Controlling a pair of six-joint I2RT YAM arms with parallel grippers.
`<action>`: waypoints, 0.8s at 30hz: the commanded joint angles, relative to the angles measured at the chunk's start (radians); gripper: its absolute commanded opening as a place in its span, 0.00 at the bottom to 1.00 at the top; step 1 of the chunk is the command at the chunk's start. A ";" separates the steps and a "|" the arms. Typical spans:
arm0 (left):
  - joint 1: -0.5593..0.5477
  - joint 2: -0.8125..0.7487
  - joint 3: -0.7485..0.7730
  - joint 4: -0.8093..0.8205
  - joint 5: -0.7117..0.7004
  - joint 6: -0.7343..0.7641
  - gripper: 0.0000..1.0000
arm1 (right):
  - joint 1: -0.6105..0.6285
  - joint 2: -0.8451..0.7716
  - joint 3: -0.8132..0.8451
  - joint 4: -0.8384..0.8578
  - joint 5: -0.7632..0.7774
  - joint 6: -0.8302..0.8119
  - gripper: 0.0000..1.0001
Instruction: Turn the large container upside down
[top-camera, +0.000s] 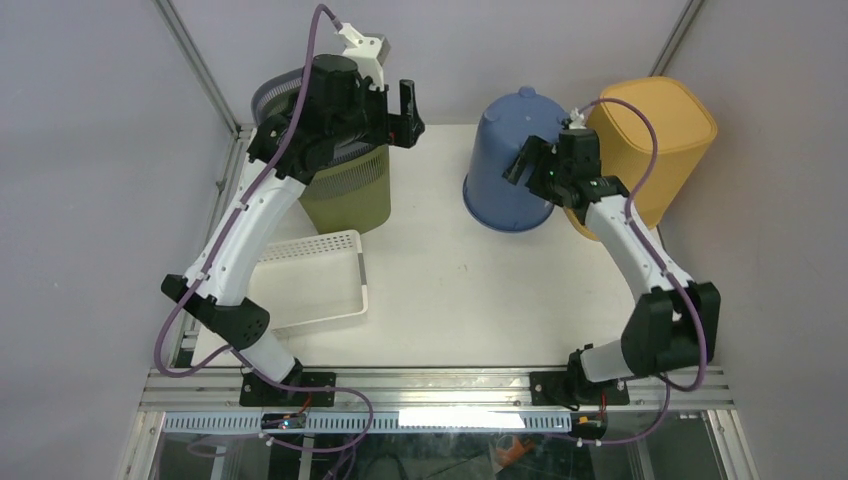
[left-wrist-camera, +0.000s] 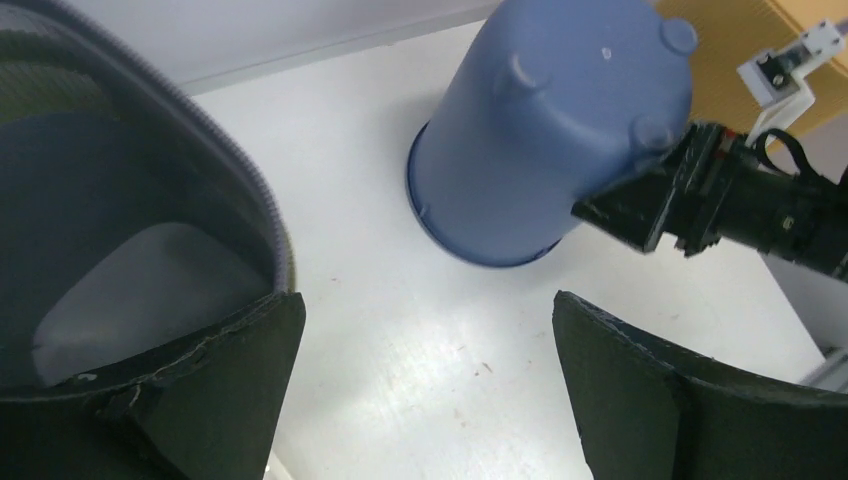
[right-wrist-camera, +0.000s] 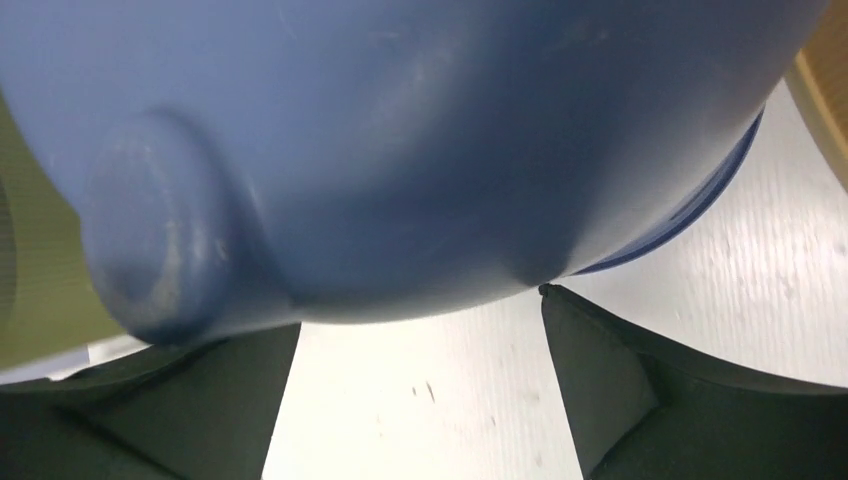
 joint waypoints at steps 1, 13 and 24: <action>0.009 -0.091 0.027 -0.052 -0.121 0.043 0.99 | 0.017 0.117 0.180 0.179 0.063 0.034 0.94; 0.042 -0.021 0.007 -0.173 -0.332 0.160 0.99 | 0.068 -0.178 0.010 0.109 0.075 0.003 0.95; 0.075 0.074 0.019 -0.169 -0.307 0.169 0.65 | 0.067 -0.478 -0.100 -0.156 0.129 -0.011 0.96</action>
